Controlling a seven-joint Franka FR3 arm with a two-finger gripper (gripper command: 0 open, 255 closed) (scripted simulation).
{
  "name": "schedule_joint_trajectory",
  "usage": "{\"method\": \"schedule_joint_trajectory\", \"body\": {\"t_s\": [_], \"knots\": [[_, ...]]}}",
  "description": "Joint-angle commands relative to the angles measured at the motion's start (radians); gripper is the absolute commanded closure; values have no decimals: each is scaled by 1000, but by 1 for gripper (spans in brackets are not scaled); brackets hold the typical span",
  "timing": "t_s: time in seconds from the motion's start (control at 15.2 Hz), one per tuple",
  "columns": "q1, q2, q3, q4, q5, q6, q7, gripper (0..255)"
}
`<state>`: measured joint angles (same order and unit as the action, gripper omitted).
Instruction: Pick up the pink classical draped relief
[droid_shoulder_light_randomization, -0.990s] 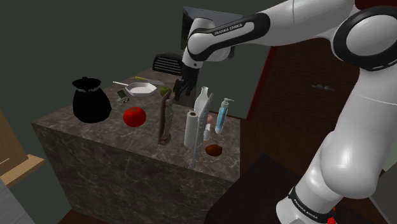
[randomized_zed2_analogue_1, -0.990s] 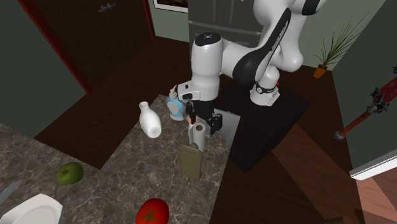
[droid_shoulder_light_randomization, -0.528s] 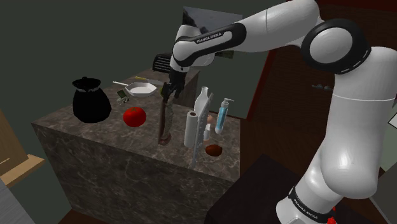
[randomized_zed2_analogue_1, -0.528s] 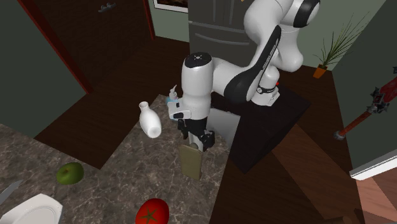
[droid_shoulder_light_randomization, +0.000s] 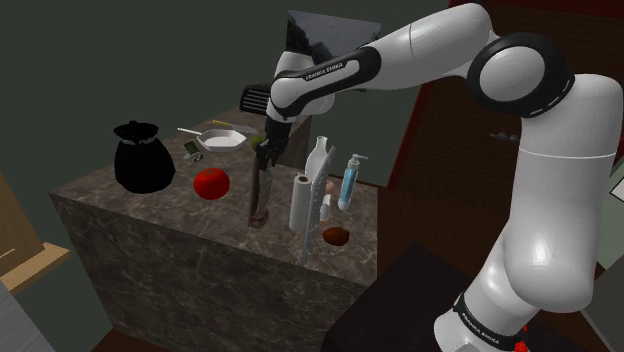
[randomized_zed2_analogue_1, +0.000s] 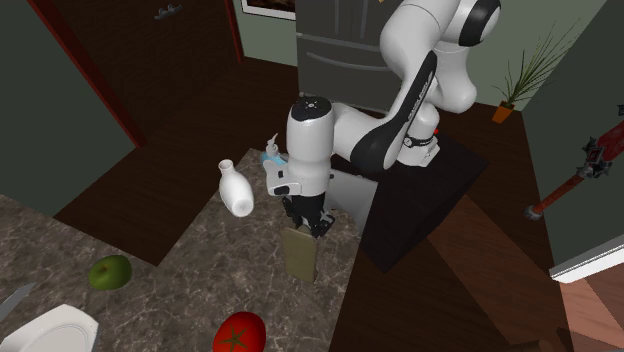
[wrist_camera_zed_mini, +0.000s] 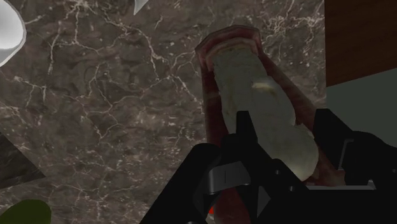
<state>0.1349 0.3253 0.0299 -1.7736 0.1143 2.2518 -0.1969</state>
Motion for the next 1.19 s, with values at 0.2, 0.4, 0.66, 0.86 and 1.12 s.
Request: {"method": "schedule_joint_trajectory", "body": {"t_s": [0.2, 0.4, 0.66, 0.86, 1.12], "knots": [[0, 0, 0, -1, 0, 1, 0, 255], [0, 0, 0, -1, 0, 2, 0, 255], [0, -13, -1, 20, -2, -32, 4, 255], [0, -26, -1, 42, -4, -68, 8, 255], [0, -41, -2, 76, -7, -116, 13, 255]]}}
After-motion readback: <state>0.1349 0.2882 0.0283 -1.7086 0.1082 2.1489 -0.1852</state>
